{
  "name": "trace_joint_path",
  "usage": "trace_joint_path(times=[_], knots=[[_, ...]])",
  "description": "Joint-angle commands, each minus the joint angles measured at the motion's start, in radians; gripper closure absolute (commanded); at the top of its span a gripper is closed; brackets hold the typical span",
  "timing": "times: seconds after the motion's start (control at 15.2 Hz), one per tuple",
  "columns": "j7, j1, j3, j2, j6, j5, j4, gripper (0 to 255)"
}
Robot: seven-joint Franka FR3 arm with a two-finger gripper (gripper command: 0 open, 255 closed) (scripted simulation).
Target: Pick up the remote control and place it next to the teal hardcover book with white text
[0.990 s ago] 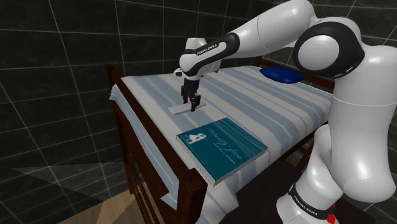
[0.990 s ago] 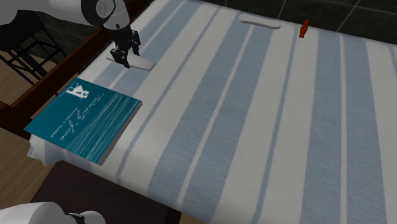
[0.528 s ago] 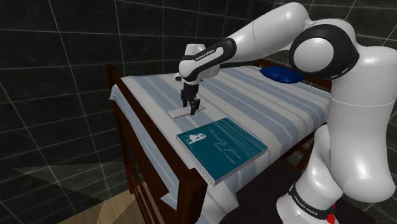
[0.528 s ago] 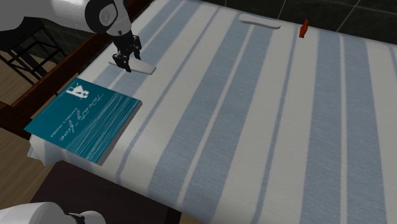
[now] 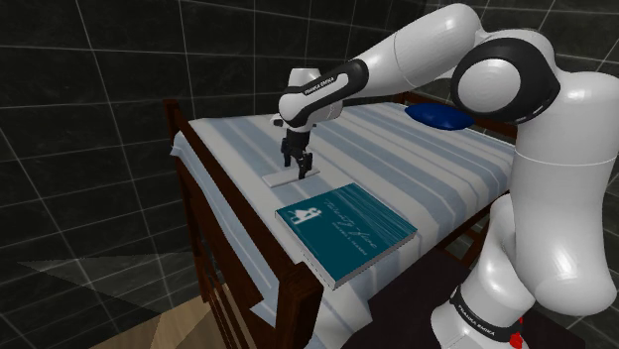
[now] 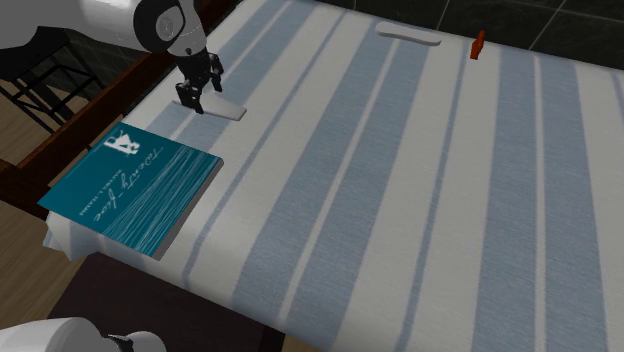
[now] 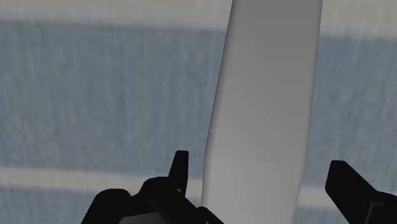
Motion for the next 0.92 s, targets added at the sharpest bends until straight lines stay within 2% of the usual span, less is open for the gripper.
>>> trace_joint_path(times=[0.0, 0.07, 0.33, 0.86], knots=[[0.0, 0.0, 0.0, 0.0, 0.0, 0.0, 0.0, 0], [0.0, 0.0, 0.0, 0.0, 0.0, 0.0, 0.0, 0], [0.024, 0.01, -0.016, -0.058, -0.107, -0.038, 0.056, 0], [0.024, 0.01, -0.016, -0.058, -0.107, -0.038, 0.056, 0]])
